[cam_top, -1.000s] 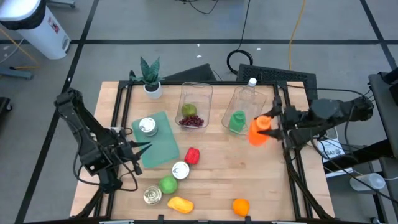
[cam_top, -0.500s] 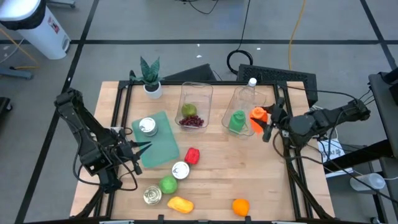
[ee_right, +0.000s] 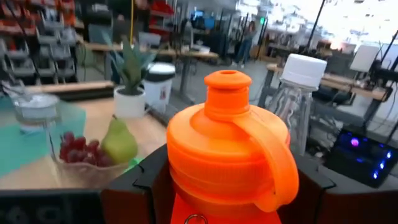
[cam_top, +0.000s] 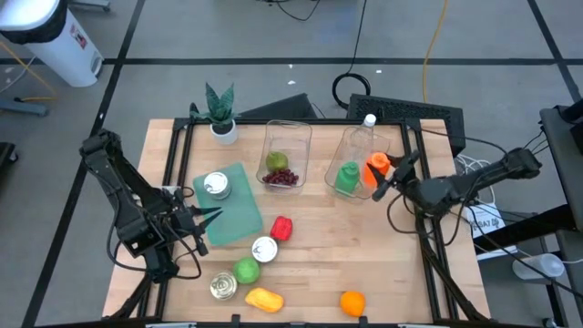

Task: Pick & Place Food Item
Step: Put the orange water bottle into the right transparent bin

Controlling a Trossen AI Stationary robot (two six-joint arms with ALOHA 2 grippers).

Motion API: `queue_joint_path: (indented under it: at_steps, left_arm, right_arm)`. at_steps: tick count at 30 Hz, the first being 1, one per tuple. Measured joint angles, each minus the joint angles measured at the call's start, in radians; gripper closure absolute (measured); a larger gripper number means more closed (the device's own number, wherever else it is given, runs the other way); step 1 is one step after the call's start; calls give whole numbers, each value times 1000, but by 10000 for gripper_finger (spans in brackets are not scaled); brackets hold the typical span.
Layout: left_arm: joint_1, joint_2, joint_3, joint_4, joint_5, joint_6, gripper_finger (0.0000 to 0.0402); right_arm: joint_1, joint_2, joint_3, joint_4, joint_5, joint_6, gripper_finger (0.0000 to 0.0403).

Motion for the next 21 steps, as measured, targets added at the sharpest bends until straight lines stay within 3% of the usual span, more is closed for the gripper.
queue_joint_path:
  at_steps: [6,9,21]
  left_arm:
    - [0,0,0,0,4,0,352]
    - [-2,0,0,2,5,0,352]
    - [-2,0,0,4,-2,1,352]
  right_arm:
    - [0,-24,-163,470,-2,-237,208]
    - [0,-24,-232,615,-6,-286,208]
    - [0,5,-296,588,-10,-181,208]
